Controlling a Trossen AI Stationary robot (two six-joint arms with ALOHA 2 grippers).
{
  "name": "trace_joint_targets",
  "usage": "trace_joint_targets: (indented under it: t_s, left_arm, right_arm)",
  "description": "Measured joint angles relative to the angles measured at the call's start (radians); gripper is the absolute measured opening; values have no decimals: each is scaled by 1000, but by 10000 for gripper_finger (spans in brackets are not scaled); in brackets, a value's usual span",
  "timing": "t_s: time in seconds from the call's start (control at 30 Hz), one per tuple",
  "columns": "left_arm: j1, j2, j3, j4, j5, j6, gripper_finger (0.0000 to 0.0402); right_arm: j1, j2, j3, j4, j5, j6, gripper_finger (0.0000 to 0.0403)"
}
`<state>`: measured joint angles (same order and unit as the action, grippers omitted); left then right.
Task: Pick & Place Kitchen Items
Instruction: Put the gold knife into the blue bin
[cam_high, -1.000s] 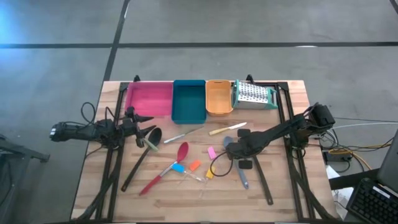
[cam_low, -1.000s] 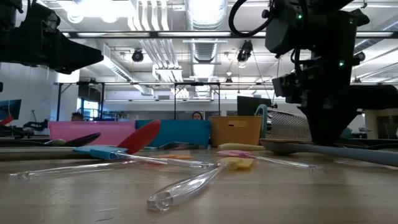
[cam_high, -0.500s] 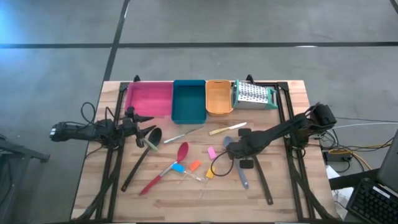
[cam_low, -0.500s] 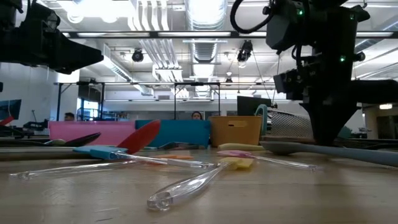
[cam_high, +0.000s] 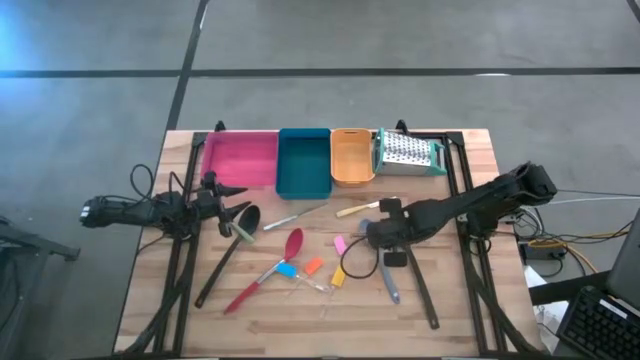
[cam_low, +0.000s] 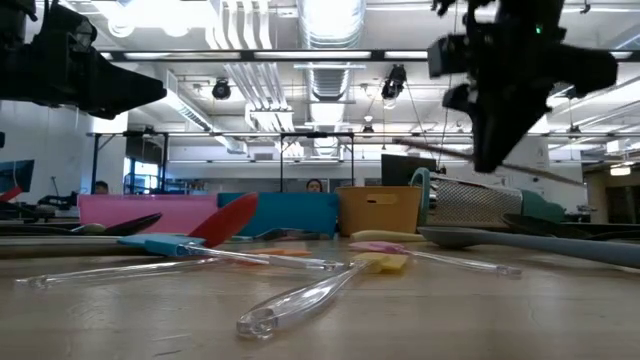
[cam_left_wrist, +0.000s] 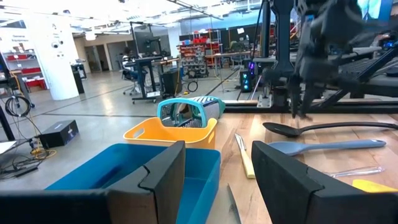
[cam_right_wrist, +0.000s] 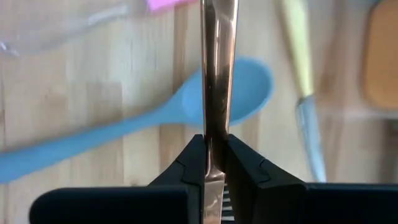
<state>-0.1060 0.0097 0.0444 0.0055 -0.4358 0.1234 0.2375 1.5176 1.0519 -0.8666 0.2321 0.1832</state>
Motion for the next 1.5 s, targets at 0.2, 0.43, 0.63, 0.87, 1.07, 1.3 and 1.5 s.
trace_joint_targets:
  t_s: [0.2,0.43,0.63,0.87,1.07,1.3,1.5]
  left_arm:
    - [0,1,0,0,0,0,191]
    - [0,1,0,0,0,0,191]
    - [0,1,1,36,8,-97,191]
    - [0,54,1,66,44,-439,190]
    - [0,185,1,259,38,-437,190]
    - [0,405,1,518,31,-482,190]
    - [0,610,6,709,1,-517,190]
  right_arm:
    - [0,-31,76,-18,74,-74,28]
    - [0,-32,156,-18,113,-202,28]
    - [0,-31,168,-19,146,-244,28]
    - [1,-31,155,-5,378,-263,28]
    - [2,-31,122,113,575,-291,28]
    - [8,-28,38,436,692,-471,28]
    - [20,-28,-42,680,737,-686,28]
